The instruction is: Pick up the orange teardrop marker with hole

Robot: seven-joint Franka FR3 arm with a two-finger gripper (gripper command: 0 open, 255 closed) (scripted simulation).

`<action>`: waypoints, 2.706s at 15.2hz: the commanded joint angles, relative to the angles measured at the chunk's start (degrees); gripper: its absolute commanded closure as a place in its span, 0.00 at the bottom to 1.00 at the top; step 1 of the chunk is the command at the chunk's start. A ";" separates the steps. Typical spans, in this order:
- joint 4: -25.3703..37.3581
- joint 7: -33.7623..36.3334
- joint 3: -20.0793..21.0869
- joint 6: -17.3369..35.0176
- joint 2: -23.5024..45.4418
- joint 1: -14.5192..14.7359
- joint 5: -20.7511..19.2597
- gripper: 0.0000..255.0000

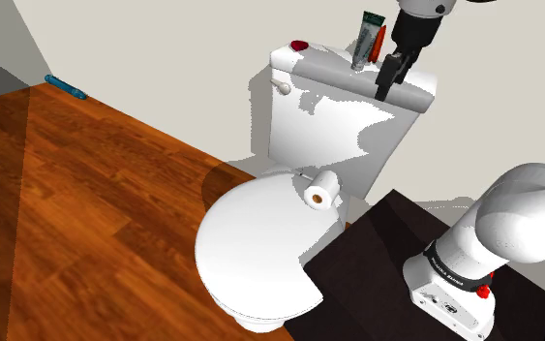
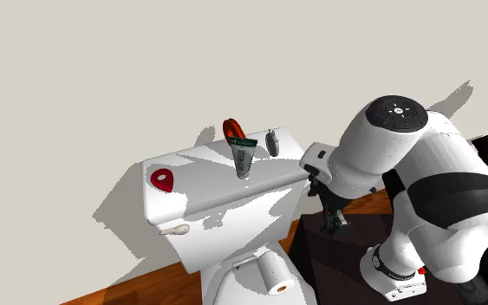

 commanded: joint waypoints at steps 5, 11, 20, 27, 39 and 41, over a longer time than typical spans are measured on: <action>8.64 5.21 -0.85 0.19 9.57 -3.49 0.56 0.00; 22.52 12.45 -2.97 -1.64 22.64 -7.83 1.64 0.00; 45.40 21.77 -8.00 -7.80 40.68 -13.37 4.92 0.00; 66.06 28.03 -12.86 -15.34 55.04 -18.67 9.88 0.00; 63.61 30.27 -14.39 -11.20 57.26 -20.66 11.63 0.00; 63.59 30.27 -14.39 -11.13 57.32 -20.66 11.64 1.00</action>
